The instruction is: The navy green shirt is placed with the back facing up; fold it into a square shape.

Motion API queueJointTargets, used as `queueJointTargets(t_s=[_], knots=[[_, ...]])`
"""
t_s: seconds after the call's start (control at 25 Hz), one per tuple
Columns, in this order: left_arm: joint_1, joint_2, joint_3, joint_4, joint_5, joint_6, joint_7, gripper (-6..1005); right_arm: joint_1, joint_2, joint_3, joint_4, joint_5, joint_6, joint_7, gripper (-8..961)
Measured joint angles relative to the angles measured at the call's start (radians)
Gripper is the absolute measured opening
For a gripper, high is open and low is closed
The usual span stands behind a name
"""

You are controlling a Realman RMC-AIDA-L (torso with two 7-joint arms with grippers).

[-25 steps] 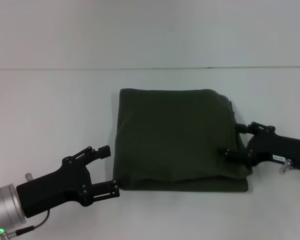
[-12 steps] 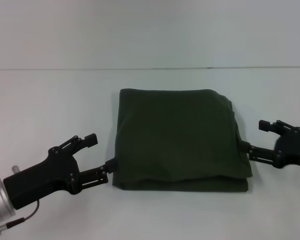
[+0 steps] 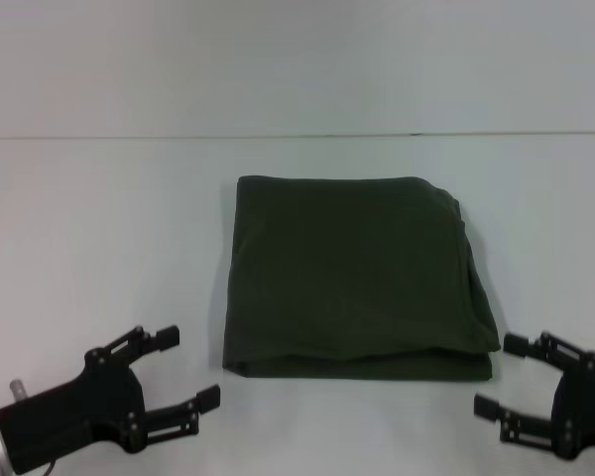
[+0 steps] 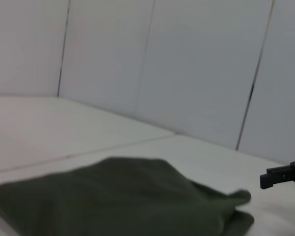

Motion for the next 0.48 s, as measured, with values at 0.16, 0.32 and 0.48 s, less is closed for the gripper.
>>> queueJointTargets(t_s=[0.16,0.32,0.48], knots=[[0.001,0.001,-0.009,0.002,0.039,-0.003,-0.002,950,-0.038,-0.002,0.001,0.059,-0.001,0.019,-0.111,924],[0.002,0.001,-0.009,-0.001,0.045,-0.008,0.006,950,-0.051,0.001,0.008,0.084,-0.001,0.023,-0.171,924],[0.003,0.0,-0.009,-0.002,0.047,-0.008,0.008,950,-0.039,0.001,0.006,0.099,-0.001,0.04,-0.179,924]])
